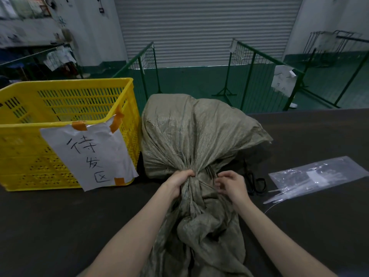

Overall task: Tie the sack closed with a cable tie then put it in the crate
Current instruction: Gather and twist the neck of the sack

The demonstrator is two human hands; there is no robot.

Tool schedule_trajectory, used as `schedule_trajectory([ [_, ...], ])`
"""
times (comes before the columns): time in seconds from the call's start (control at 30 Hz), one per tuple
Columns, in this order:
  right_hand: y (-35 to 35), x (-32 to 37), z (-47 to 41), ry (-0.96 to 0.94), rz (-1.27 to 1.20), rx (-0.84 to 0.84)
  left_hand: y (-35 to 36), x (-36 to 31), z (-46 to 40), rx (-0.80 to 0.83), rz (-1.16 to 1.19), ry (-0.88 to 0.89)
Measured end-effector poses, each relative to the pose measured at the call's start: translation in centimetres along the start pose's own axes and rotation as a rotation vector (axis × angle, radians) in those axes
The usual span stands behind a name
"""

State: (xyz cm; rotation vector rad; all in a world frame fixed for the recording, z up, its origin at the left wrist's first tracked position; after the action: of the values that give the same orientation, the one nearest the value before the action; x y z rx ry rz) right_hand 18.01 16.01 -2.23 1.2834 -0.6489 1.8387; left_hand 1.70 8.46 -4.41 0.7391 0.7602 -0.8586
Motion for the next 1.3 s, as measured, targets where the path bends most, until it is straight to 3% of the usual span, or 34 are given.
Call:
schedule_trajectory([
  [0.1, -1.1, -1.1, -1.7, 0.053, 0.157, -0.074, -0.2, 0.3, -0.3, -0.006, 0.008, -0.011],
  [0.27, 0.3, -2.8, -1.5, 0.286, 0.015, 0.141, 0.1, 0.5, -0.2, -0.001, 0.047, -0.016],
  [0.5, 0.5, -1.5, -0.7, 0.183, -0.095, 0.197, -0.3, 0.7, -0.7, 0.089, 0.016, -0.027],
  [0.63, 0.7, 0.3, 0.1, 0.058, -0.286, 0.226, -0.3, 1.0, -0.7, 0.094, -0.025, -0.086],
  [0.73, 1.5, 0.4, 0.6, 0.026, -0.297, 0.272, 0.3, 1.3, -0.6, 0.126, 0.016, -0.150],
  [0.9, 3.7, -0.7, 2.2, -0.046, -0.118, 0.385, 1.0, 1.6, -1.2, 0.202, 0.047, -0.154],
  [1.03, 5.0, -1.3, 2.8, -0.168, 0.294, 0.393, 1.4, 1.9, -2.0, 0.240, 0.074, -0.133],
  [1.13, 5.6, -1.8, 3.3, -0.194, 0.460, 0.412, 1.2, 1.7, -2.1, 0.211, 0.005, -0.148],
  [1.23, 5.3, -1.8, 3.7, -0.219, 0.466, 0.416, 1.1, 1.6, -2.2, 0.175, -0.013, -0.166],
  [1.3, 4.3, -1.7, 3.6, -0.199, 0.341, 0.340, 1.1, 1.7, -2.6, 0.140, 0.037, -0.148],
])
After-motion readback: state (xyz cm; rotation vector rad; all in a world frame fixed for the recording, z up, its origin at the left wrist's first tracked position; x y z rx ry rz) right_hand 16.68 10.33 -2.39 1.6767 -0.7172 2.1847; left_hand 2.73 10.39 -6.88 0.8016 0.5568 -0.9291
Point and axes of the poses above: each hand's wrist, its own z-axis away from the middle knuckle, its own y-axis out of the palm, x = y × z, the point moved 4 cm from there along -z, towards the middle knuckle, and after that the axes turned 11 degrees about x, right-handed, at the moved point
